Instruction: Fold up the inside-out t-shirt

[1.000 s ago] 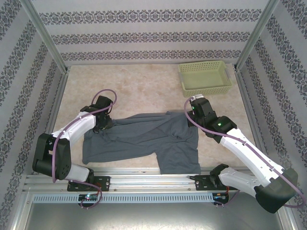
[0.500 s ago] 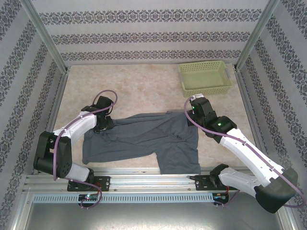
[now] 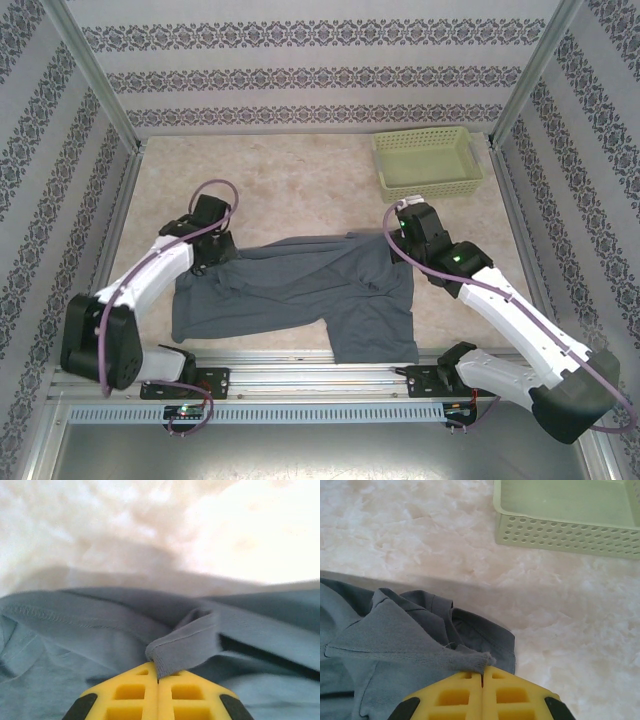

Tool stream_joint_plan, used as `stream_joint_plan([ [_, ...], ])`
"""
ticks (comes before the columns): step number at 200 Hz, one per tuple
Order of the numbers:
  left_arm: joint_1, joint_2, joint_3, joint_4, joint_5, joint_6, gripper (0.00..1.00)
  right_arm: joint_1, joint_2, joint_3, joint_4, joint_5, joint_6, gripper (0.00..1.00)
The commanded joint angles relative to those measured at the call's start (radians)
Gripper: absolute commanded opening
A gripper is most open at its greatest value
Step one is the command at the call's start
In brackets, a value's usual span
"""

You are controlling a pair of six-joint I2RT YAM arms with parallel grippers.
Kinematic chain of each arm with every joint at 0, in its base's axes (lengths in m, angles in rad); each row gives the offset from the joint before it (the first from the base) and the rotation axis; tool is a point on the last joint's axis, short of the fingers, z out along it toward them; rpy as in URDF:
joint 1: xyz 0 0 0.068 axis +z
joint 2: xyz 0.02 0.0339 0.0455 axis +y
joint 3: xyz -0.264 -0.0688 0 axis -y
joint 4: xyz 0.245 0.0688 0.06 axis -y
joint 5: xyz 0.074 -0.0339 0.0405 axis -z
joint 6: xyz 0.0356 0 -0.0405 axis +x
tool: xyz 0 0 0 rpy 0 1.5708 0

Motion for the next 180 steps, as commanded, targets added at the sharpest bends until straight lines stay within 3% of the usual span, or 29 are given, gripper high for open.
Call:
stream_joint_plan([
  [1, 0.066, -0.131, 0.071, 0.119, 0.139, 0.003, 0.00, -0.012, 0.026, 0.097, 0.009, 0.044, -0.043, 0.00],
  [37, 0.187, -0.299, 0.131, 0.389, 0.398, -0.133, 0.00, -0.021, 0.072, 0.273, -0.042, 0.122, -0.111, 0.00],
  [81, 0.377, -0.421, 0.167, 0.522, 0.627, -0.250, 0.00, -0.039, -0.001, 0.447, -0.103, 0.185, -0.214, 0.00],
  [104, 0.389, -0.428, 0.137, 0.480, 0.580, -0.225, 0.00, -0.036, -0.039, 0.485, -0.104, 0.168, -0.215, 0.00],
  [129, 0.421, -0.328, 0.112, 0.279, 0.454, -0.223, 0.00, -0.035, -0.038, 0.457, -0.078, 0.143, -0.206, 0.00],
  [152, 0.503, -0.243, 0.062, 0.333, 0.581, -0.287, 0.00, -0.035, 0.000, 0.453, -0.082, 0.144, -0.209, 0.00],
  [180, 0.505, -0.288, 0.106, 0.363, 0.602, -0.255, 0.00, -0.021, -0.007, 0.491, -0.075, 0.135, -0.236, 0.00],
])
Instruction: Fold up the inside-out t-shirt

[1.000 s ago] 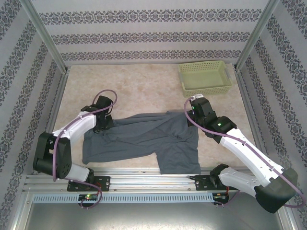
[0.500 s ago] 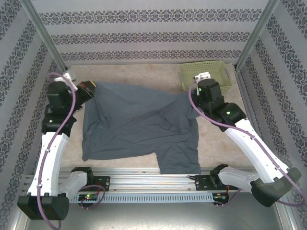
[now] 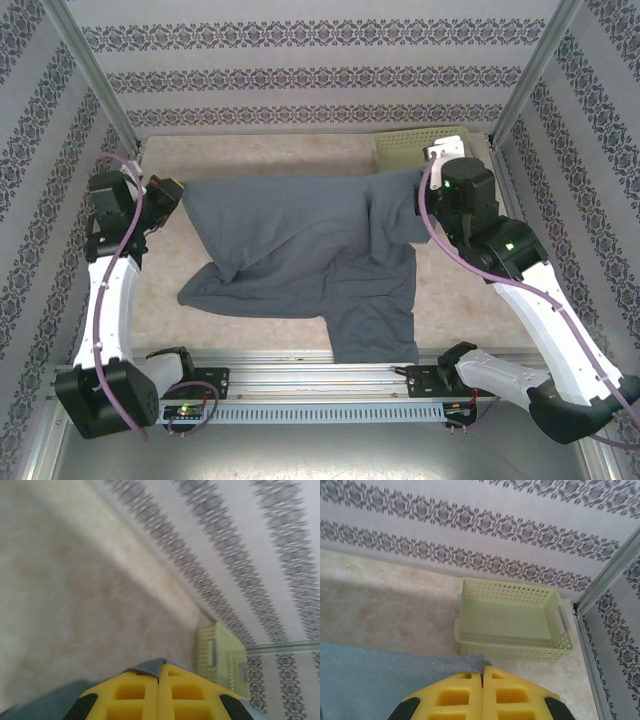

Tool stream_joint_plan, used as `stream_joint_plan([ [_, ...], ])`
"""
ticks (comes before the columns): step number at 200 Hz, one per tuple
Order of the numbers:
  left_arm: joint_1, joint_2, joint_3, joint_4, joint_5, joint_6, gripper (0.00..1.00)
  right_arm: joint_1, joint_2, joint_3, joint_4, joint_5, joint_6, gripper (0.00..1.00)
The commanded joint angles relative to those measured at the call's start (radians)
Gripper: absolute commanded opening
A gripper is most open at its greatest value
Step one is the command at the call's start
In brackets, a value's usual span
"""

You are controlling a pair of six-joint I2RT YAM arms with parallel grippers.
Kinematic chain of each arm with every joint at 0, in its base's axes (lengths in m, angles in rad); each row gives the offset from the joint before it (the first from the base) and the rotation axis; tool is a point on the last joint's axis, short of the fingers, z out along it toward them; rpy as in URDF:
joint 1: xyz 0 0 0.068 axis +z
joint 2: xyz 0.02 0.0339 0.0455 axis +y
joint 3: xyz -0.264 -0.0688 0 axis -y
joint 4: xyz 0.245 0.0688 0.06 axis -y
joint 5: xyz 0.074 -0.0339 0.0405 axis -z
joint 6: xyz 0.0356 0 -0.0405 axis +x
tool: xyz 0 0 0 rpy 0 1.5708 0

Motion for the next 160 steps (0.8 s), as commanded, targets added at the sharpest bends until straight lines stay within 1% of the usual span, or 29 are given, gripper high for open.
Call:
stream_joint_plan([
  [1, 0.015, -0.079, 0.045, 0.015, 0.035, -0.004, 0.00, 0.009, -0.017, 0.032, 0.006, 0.020, -0.034, 0.00],
  [13, 0.015, -0.108, 0.069, 0.025, 0.050, 0.011, 0.00, 0.019, -0.024, 0.064, 0.002, 0.030, -0.054, 0.00],
  [29, 0.015, -0.120, 0.104, 0.055, 0.112, 0.010, 0.00, 0.042, -0.034, 0.122, -0.011, 0.041, -0.091, 0.00],
  [60, 0.015, -0.132, 0.185, 0.145, 0.214, -0.049, 0.00, 0.129, -0.071, 0.231, -0.029, 0.093, -0.185, 0.00],
  [86, 0.015, -0.141, 0.304, 0.181, 0.278, -0.073, 0.00, 0.197, -0.110, 0.328, -0.050, 0.111, -0.235, 0.00],
  [107, 0.015, -0.156, 0.415, 0.190, 0.320, -0.083, 0.00, 0.227, -0.131, 0.417, -0.078, 0.078, -0.239, 0.00],
  [133, 0.015, -0.197, 0.513, 0.151, 0.312, -0.073, 0.00, 0.233, -0.141, 0.512, -0.099, 0.002, -0.238, 0.00],
  [146, 0.014, -0.219, 0.534, 0.099, 0.278, -0.052, 0.00, 0.233, -0.131, 0.550, -0.104, -0.018, -0.242, 0.00],
  [160, 0.012, -0.239, 0.534, 0.049, 0.228, -0.024, 0.00, 0.232, -0.107, 0.569, -0.097, -0.005, -0.262, 0.00],
])
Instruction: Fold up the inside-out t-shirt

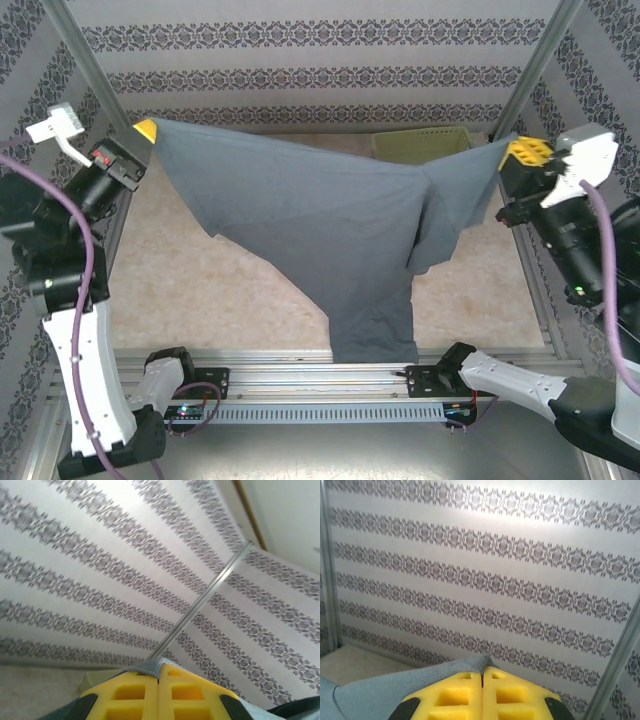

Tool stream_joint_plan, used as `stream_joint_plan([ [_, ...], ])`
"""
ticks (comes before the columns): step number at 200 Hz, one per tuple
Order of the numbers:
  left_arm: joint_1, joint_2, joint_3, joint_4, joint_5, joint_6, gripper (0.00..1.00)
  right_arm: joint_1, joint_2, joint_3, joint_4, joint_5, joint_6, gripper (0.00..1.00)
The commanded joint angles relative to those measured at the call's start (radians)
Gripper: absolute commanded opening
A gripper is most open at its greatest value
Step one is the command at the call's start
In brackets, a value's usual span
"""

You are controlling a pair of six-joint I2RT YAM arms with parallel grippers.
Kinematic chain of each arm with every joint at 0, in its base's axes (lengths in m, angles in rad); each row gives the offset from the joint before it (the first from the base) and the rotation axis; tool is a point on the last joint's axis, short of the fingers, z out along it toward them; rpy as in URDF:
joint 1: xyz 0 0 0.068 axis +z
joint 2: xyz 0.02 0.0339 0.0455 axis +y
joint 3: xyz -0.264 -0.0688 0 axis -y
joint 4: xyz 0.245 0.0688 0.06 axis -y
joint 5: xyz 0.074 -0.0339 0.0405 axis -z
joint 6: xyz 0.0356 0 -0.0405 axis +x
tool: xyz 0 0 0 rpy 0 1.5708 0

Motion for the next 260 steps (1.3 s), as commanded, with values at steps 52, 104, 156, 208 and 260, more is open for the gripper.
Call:
stream_joint_plan([
  [52, 0.007, 0.020, -0.019, -0.396, -0.492, 0.160, 0.00, -0.009, 0.247, -0.026, 0.123, 0.147, -0.184, 0.00],
  [104, 0.009, 0.270, -0.178, -0.367, -0.643, 0.151, 0.01, -0.161, 0.598, -0.031, 0.205, -0.063, -0.154, 0.00],
  [156, 0.010, 0.636, -0.223, -0.153, -0.592, 0.138, 0.03, -0.218, 1.066, 0.200, 0.221, -0.128, -0.207, 0.00],
  [208, 0.010, 0.892, -0.097, -0.153, -0.564, 0.200, 0.13, -0.210, 1.437, 0.585, 0.107, -0.103, -0.269, 0.00],
  [260, 0.022, 1.045, 0.025, -0.251, -0.630, 0.214, 0.17, -0.212, 1.587, 0.723, 0.116, -0.125, -0.216, 0.39],
])
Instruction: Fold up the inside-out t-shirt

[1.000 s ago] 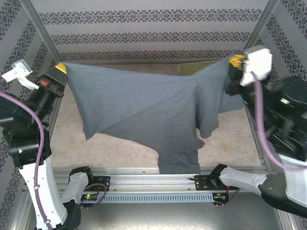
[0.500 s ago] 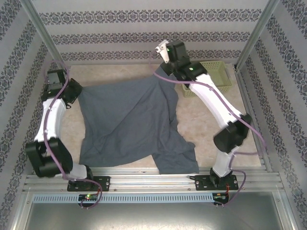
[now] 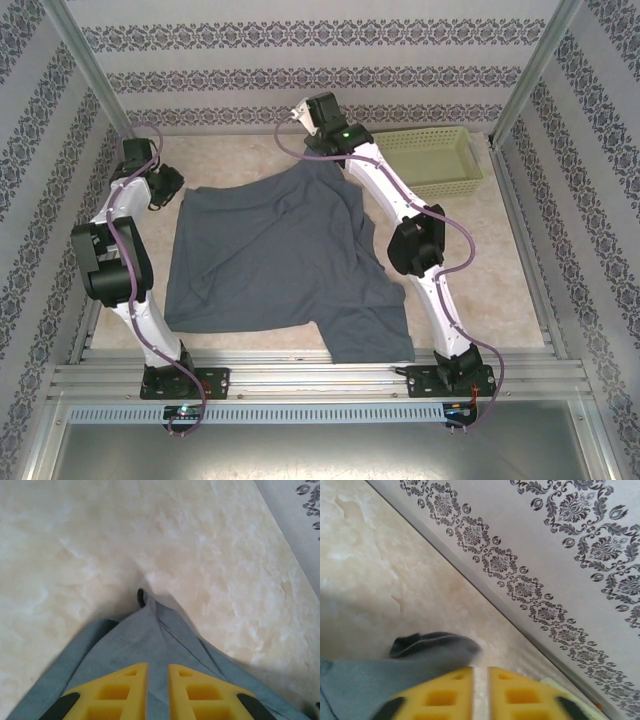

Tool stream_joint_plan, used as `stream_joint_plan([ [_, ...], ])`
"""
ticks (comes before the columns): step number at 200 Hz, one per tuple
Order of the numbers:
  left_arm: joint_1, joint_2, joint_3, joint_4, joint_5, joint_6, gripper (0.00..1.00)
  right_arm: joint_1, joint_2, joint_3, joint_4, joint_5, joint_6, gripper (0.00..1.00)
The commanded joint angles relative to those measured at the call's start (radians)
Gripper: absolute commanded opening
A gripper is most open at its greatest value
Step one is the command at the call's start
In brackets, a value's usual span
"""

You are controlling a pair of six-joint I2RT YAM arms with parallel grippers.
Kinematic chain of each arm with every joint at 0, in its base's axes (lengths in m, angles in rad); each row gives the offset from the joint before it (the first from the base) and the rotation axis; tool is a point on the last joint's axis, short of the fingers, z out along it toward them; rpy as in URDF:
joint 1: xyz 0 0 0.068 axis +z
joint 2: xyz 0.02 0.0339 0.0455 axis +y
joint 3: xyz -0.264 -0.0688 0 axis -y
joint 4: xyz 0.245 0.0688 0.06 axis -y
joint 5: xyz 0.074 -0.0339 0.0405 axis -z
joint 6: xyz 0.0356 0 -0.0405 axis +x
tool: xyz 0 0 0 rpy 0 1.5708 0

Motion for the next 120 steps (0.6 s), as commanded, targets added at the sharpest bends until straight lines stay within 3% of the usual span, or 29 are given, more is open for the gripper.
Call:
stream_joint_plan([
  [1, 0.021, 0.036, 0.050, -0.054, -0.050, 0.024, 0.17, 0.003, 0.041, 0.084, -0.012, -0.009, 0.033, 0.40],
  [23, 0.045, 0.049, 0.052, -0.064, -0.074, 0.013, 0.17, -0.024, 0.030, 0.090, -0.066, -0.043, 0.148, 0.56],
  [34, 0.045, 0.051, 0.056, -0.080, -0.077, 0.020, 0.22, -0.047, 0.005, 0.064, -0.092, -0.084, 0.228, 0.62],
  [65, -0.024, 0.001, 0.039, -0.157, -0.186, 0.070, 0.48, -0.089, -0.078, -0.096, -0.086, -0.166, 0.409, 0.63],
  [120, -0.066, 0.063, 0.005, -0.113, -0.175, 0.137, 0.56, -0.102, -0.119, -0.279, -0.077, -0.205, 0.549, 0.63],
])
